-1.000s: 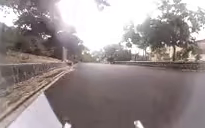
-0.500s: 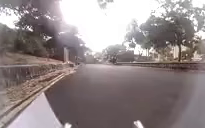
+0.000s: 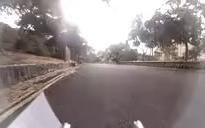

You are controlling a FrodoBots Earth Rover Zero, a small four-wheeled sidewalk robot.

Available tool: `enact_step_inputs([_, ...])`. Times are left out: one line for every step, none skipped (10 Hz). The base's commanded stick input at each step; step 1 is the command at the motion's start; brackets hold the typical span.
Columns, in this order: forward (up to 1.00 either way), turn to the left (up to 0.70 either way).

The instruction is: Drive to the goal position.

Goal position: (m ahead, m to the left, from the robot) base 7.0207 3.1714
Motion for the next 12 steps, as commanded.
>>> enact_step_inputs([1.0, 0.0])
enact_step_inputs([1.0, 0.0])
enact_step_inputs([1.0, 0.0])
enact_step_inputs([1.0, 0.0])
enact_step_inputs([1.0, 0.0])
enact_step_inputs([1.0, 0.0])
enact_step_inputs([1.0, 0.0])
enact_step_inputs([1.0, 0.0])
enact_step_inputs([1.0, 0.0])
enact_step_inputs([1.0, 0.0])
enact_step_inputs([1.0, 0.0])
enact_step_inputs([1.0, 0.0])
